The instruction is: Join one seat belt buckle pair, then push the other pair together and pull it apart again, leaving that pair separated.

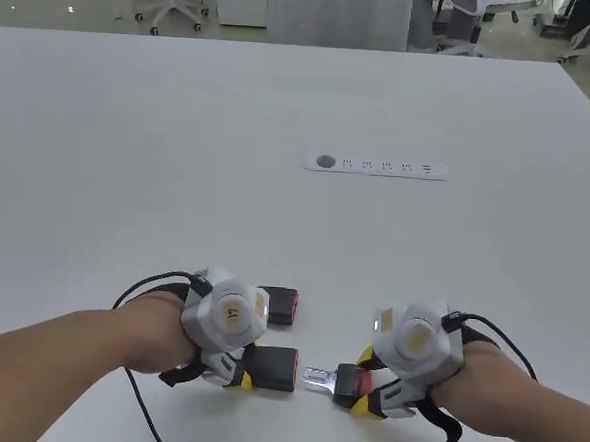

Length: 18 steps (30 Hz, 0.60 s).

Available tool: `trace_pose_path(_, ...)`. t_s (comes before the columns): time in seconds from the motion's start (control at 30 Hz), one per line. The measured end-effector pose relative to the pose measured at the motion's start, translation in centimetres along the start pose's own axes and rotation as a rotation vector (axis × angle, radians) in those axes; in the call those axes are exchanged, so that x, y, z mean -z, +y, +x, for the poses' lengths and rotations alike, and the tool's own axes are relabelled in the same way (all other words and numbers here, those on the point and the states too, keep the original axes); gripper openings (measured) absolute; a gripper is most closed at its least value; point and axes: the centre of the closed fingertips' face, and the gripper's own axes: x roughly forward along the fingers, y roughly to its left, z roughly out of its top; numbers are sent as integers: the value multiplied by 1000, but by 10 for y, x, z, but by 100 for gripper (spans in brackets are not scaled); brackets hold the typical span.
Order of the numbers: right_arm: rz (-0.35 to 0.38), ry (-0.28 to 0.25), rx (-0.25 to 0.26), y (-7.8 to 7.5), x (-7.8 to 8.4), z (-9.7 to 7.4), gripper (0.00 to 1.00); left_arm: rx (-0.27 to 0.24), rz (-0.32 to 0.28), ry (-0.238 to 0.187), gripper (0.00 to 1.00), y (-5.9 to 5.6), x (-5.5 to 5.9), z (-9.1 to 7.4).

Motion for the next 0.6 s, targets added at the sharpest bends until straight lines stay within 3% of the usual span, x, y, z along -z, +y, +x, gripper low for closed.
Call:
trace_pose_path(0.27, -9, 18, 3, -3, -6, 4, 34, -2, -2, 2, 32, 0, 0, 0)
trace_pose_path(0.6, -17, -8, 12, -3, -15, 9, 34, 0, 1, -1, 32, -1, 0, 0)
